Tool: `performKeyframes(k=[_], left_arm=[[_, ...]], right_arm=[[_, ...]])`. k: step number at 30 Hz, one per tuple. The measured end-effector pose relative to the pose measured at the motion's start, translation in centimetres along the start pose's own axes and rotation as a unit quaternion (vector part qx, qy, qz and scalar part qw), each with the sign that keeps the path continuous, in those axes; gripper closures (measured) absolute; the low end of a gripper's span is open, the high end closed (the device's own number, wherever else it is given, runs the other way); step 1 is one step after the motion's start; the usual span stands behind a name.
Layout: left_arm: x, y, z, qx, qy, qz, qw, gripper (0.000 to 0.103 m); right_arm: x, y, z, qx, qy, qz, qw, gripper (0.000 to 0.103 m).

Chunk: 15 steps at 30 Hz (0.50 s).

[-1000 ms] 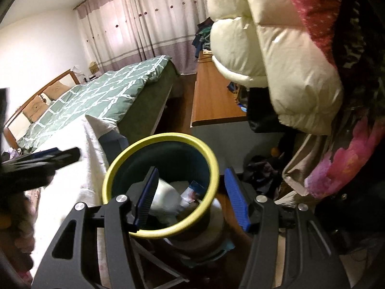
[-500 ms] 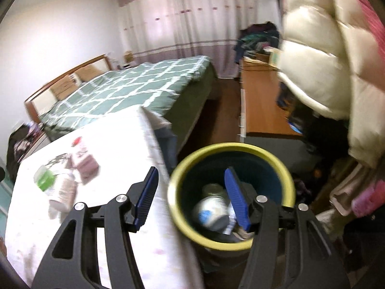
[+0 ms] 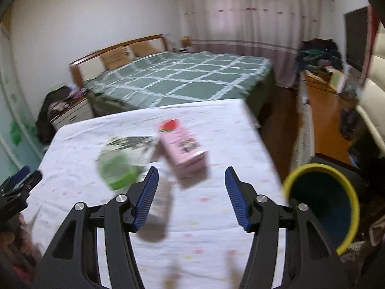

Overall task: Collect trash
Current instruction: 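Move the right gripper to the table and grasp the white pill bottle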

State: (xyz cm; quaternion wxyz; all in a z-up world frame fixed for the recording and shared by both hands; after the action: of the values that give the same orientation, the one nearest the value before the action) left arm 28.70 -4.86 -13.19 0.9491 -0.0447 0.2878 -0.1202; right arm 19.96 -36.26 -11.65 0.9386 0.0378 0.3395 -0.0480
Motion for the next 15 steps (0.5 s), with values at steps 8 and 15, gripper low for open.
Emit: performKeyframes(k=[8,15], left_arm=[[0.0,-1.1,-0.4,-0.005,0.003,-0.007,1.0,0.006],[-0.3,-1.4,-0.3,-0.004,0.002,-0.011,0.9999,0.006]], right_arm=[[3.9,4.3,-2.5,-0.029,0.042,0.016,0.999,0.048],[4.7,4.5,-3.2,-0.028,0.057,0.013,0.998,0.048]])
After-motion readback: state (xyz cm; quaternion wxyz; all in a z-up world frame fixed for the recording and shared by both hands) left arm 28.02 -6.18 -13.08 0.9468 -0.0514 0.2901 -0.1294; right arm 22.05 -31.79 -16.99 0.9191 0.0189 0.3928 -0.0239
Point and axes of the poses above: each gripper's, at about its wrist camera, not at the fingertips, and x roughly the way its jaws point, y to its left, z to its top, the point moved 7 cm from there along x, roughly the way its jaws point, and after that the axes turned 5 degrees about -x, right-handed, at the moved point
